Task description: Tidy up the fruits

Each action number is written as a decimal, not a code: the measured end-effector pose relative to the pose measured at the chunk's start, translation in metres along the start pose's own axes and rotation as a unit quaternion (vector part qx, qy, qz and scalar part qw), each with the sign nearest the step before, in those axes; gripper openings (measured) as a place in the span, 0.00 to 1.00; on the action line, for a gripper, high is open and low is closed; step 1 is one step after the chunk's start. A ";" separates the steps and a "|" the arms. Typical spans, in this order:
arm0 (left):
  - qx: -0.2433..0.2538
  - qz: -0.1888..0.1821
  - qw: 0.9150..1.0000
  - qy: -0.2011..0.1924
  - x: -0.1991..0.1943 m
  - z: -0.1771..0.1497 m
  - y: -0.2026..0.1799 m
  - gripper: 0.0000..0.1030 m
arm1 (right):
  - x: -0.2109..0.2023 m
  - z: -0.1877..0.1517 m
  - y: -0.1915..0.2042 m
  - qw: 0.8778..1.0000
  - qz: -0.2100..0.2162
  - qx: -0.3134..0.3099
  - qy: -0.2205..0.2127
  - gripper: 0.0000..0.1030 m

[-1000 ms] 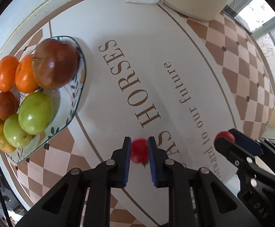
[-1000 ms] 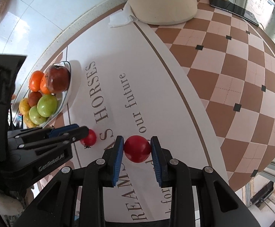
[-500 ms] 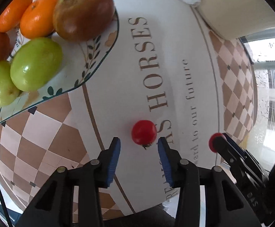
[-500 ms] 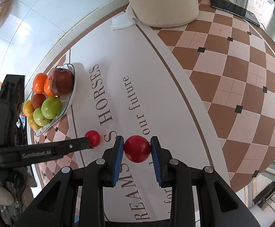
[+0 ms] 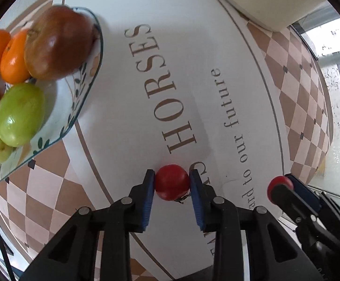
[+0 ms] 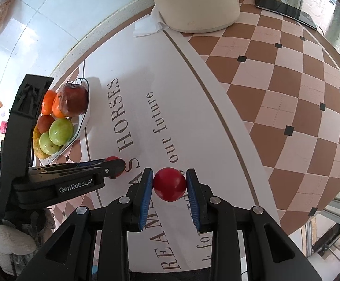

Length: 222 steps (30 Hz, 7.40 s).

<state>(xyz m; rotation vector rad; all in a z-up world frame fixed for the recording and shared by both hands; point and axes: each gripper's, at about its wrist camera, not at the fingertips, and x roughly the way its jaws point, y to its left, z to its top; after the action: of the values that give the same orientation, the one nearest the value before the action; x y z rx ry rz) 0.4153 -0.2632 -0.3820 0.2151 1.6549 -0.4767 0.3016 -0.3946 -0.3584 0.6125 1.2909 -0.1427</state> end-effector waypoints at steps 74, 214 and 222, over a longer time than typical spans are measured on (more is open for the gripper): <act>-0.243 0.106 0.953 -0.149 -0.116 -0.089 0.199 0.95 | 0.007 0.027 0.177 0.974 -0.068 -0.213 -0.030 0.96; -0.178 0.178 0.901 -0.353 -0.264 -0.264 0.087 1.00 | -0.221 -0.111 0.200 0.946 -0.025 -0.258 -0.195 0.99; -0.178 0.177 0.901 -0.354 -0.268 -0.265 0.085 1.00 | -0.225 -0.108 0.198 0.945 -0.022 -0.262 -0.196 0.99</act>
<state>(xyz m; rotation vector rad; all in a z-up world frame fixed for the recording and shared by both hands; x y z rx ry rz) 0.2503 -0.0388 -0.1149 0.0511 0.9262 0.0453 0.2286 -0.2284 -0.0968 0.0872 0.8981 0.0453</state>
